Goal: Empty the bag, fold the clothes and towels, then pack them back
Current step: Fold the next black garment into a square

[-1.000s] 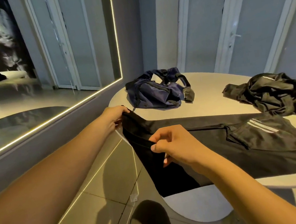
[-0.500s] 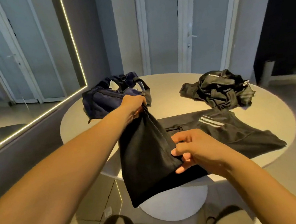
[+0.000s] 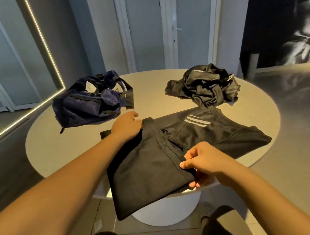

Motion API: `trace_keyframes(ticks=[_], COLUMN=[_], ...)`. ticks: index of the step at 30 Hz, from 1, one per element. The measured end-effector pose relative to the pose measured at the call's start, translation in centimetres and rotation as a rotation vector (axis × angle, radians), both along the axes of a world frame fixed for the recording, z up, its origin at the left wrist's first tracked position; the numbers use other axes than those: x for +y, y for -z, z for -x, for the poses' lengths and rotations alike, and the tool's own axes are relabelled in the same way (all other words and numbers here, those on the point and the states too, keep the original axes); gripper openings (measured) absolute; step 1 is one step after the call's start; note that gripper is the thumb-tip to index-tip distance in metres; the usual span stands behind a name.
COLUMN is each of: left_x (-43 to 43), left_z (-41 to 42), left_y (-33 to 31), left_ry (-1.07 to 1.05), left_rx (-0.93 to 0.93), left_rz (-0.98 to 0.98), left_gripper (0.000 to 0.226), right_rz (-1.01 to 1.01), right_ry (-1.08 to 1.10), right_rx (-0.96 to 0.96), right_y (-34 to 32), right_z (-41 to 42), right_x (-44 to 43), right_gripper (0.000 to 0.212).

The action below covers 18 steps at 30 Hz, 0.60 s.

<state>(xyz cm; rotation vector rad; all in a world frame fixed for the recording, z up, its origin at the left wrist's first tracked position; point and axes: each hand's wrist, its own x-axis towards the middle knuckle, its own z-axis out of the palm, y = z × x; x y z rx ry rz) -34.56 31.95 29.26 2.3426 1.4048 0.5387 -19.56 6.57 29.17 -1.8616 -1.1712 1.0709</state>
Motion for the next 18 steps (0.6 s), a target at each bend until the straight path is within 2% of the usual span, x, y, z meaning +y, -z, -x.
trace_keyframes(ticks=[2, 4, 8, 14, 18], left_x=[0.4, 0.8, 0.5, -2.0, -5.9], left_z=[2.0, 3.9, 6.9, 11.7, 14.0], left_y=[0.7, 1.8, 2.9, 3.3, 1.3], left_ry=[0.139, 0.182, 0.109, -0.104, -0.223], left_rx=[0.225, 0.381, 0.411, 0.410, 0.650], left_rz=[0.035, 0.050, -0.011, 0.036, -0.030], left_gripper=[0.050, 0.058, 0.064, 0.069, 0.071], right_rz=[-0.015, -0.018, -0.021, 0.022, 0.053], right_ry=[-0.021, -0.016, -0.057, -0.195, -0.163], right_rx=[-0.111, -0.111, -0.183, -0.345, -0.501], right_y=[0.2, 0.3, -0.1, -0.7, -0.5], right_z=[-0.1, 0.0, 0.0, 0.8, -0.7], right_x=[0.7, 1.1, 1.6, 3.3, 5.4], right_gripper=[0.027, 0.028, 0.027, 0.023, 0.019])
